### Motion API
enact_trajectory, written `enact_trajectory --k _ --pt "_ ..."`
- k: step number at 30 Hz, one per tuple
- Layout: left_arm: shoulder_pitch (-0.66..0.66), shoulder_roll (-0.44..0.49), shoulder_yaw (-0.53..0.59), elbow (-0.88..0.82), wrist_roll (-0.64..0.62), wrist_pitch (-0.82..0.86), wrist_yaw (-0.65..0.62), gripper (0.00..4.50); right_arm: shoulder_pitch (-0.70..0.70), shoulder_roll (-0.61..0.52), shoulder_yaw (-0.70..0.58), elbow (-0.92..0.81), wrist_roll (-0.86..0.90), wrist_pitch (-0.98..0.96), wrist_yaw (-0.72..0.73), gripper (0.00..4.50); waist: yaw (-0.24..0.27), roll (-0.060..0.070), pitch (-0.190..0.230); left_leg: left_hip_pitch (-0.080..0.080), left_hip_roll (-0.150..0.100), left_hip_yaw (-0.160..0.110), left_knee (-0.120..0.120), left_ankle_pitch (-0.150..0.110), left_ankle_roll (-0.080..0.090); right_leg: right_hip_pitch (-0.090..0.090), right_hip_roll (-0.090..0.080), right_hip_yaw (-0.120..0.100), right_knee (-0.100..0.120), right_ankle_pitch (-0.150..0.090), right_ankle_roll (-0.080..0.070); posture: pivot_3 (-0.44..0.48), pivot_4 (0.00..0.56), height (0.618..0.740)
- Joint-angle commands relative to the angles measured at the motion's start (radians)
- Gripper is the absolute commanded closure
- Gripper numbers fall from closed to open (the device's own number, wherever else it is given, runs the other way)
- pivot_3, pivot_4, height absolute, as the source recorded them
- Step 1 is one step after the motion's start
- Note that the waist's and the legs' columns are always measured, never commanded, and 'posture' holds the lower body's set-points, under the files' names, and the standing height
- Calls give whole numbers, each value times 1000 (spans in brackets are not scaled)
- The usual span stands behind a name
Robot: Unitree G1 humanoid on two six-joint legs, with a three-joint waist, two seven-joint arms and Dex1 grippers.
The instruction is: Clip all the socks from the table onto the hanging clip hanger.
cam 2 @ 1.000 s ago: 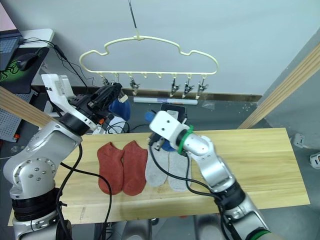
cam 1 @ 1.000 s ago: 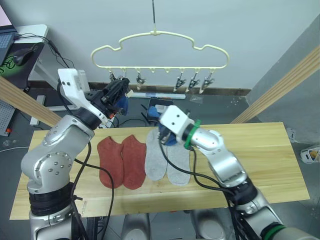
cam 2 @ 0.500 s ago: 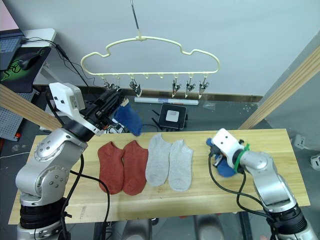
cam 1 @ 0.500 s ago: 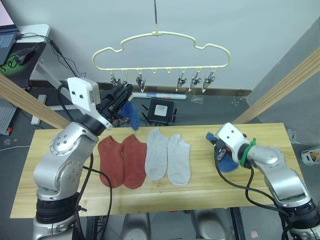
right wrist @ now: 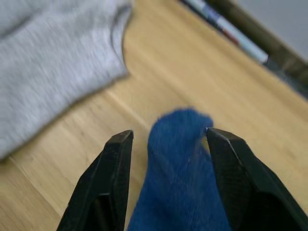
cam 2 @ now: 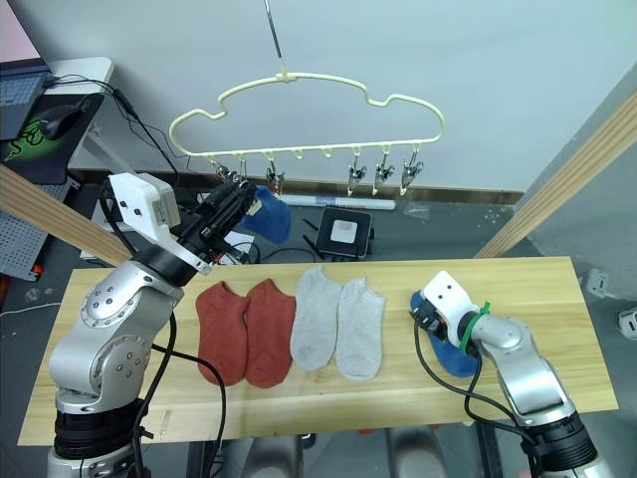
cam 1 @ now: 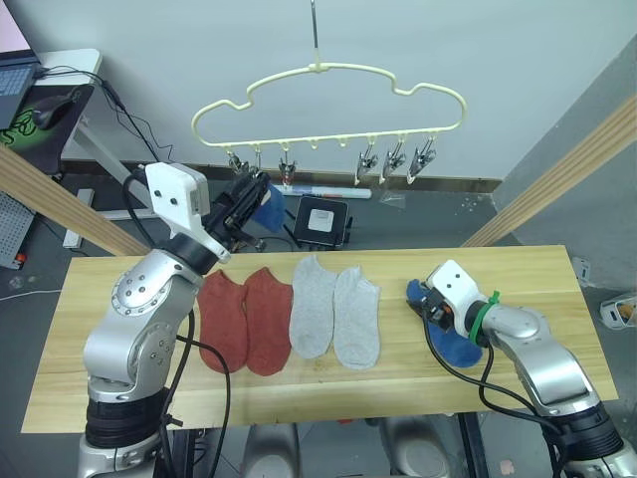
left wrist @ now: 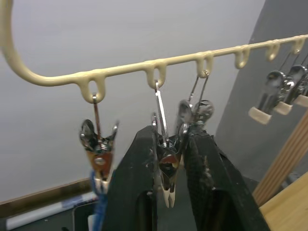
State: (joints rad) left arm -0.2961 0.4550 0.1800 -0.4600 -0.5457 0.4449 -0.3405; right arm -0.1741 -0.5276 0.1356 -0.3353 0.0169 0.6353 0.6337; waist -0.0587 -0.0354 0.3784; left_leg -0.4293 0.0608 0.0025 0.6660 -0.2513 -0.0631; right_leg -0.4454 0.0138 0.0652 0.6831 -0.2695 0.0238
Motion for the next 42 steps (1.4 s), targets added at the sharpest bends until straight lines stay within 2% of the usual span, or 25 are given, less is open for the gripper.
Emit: enact_trajectory --k 1,5,13,24,35,42 --pt "13 -7 -14 -13 35 -44 -14 2436 5 -6 -27 -92 54 -3 26 1883 0 0 0 0 0 0 0 0 0 0 0 0 0 0 0 -131 380 740" --pt "21 -11 -22 -17 56 -55 -22 1334 5 -15 -32 -146 102 7 47 1883 1 0 0 0 0 0 0 0 0 0 0 0 0 0 0 -129 381 740" --pt "68 -49 -32 -23 158 -116 20 1334 10 -25 -45 -236 206 -1 85 1883 2 0 0 0 0 -1 0 0 0 0 0 0 0 0 0 -128 380 740" --pt "19 -127 -68 44 256 -210 60 1334 -16 -23 -58 -319 329 12 93 1883 2 0 0 1 0 -1 2 0 1 3 0 -1 0 0 0 -142 383 740" --pt "-33 -163 -87 98 296 -254 68 1334 -51 3 -107 -335 426 -2 61 1883 1 0 0 1 0 -1 2 0 1 3 0 -1 1 0 0 -159 384 740" --pt "-58 -171 -83 137 309 -282 68 1334 -138 47 -132 -351 486 -21 22 1883 -1 0 0 2 0 -1 3 0 1 3 0 -2 2 0 0 -170 377 740"
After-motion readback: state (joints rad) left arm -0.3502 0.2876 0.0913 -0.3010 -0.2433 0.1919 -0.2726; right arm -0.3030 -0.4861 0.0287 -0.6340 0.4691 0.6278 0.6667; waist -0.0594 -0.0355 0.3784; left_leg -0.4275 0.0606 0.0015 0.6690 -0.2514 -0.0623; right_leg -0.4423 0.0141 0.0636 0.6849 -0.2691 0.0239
